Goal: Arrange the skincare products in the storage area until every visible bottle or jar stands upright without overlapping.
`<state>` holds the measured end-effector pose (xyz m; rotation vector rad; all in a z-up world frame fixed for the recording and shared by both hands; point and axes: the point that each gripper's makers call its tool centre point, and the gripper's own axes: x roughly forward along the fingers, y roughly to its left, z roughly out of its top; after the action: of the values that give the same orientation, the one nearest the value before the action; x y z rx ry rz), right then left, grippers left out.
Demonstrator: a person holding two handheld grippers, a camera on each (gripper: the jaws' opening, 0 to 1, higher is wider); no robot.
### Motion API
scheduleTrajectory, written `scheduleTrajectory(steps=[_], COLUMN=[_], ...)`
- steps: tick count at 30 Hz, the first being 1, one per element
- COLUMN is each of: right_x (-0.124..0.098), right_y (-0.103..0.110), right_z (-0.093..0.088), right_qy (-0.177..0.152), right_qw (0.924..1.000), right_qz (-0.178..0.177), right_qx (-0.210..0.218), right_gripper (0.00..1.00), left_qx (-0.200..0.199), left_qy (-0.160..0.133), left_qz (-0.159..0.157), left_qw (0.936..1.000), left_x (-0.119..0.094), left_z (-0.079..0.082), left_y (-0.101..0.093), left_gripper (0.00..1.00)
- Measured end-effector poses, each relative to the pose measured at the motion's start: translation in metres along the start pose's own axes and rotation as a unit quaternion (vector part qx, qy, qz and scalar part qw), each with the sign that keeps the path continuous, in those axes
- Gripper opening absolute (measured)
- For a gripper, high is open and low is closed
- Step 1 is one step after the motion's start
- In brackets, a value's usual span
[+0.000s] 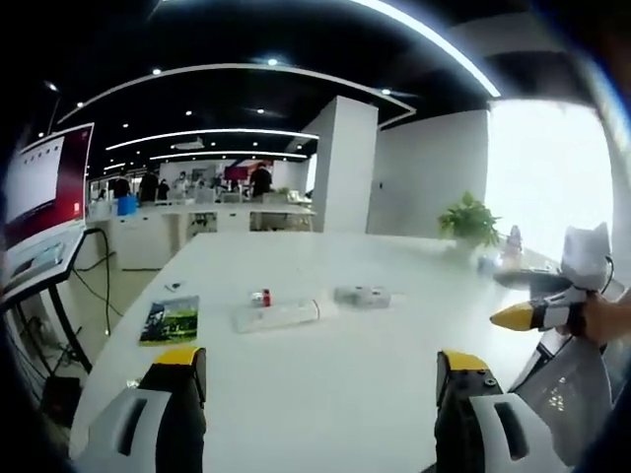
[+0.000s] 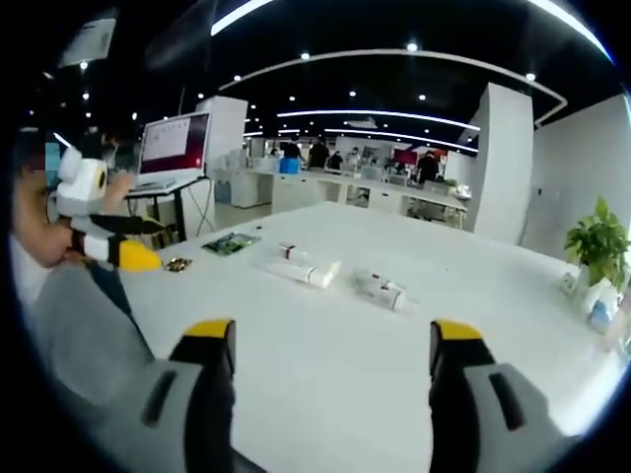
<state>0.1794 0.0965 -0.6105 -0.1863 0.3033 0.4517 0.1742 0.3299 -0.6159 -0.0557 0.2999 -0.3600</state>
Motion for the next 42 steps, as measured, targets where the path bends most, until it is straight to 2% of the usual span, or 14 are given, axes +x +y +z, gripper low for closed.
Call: scheduleTrajectory(steps=[4,8,10,26,35,42], right_x=[0.001,0.003,0.003,0.005,0.006,0.009], right_y=[0.004,0.008,0.01,0.022,0.023,0.02], right_z=[-0.003,-0.008,-0.01,-0.017,-0.019,-0.027], right_qy=[0.007,0.021,0.025,0.042,0.048,0.068], right_qw=[0.9999,0.9996,0.9995,0.9972,0.997,0.9963], right_qz=[0.007,0.015,0.018,0.042,0.047,0.045], right_qx=[-0.006,-0.009,-0.011,-0.046,-0.039,-0.027], right_gripper=[0.82,0.81,0.81,0.77,0.77,0.77], left_qx=[-0.009,-0.006,-0.006,-0.007,-0.017,-0.038], left_qy=[0.001,0.014,0.01,0.026,0.043,0.039], left_qz=[0.003,0.0,0.002,-0.009,-0.018,-0.021], left_qw=[1.0,0.9999,0.9999,0.9996,0.9988,0.9983], left_x=[-0.001,-0.001,-0.001,-0.001,0.0,0.001], left_z=[0.0,-0.006,-0.005,-0.011,-0.016,-0.012], left_y=[0.004,0.004,0.004,-0.003,-0.003,-0.003], left_gripper=[1.0,0.99,0.99,1.0,1.0,1.0])
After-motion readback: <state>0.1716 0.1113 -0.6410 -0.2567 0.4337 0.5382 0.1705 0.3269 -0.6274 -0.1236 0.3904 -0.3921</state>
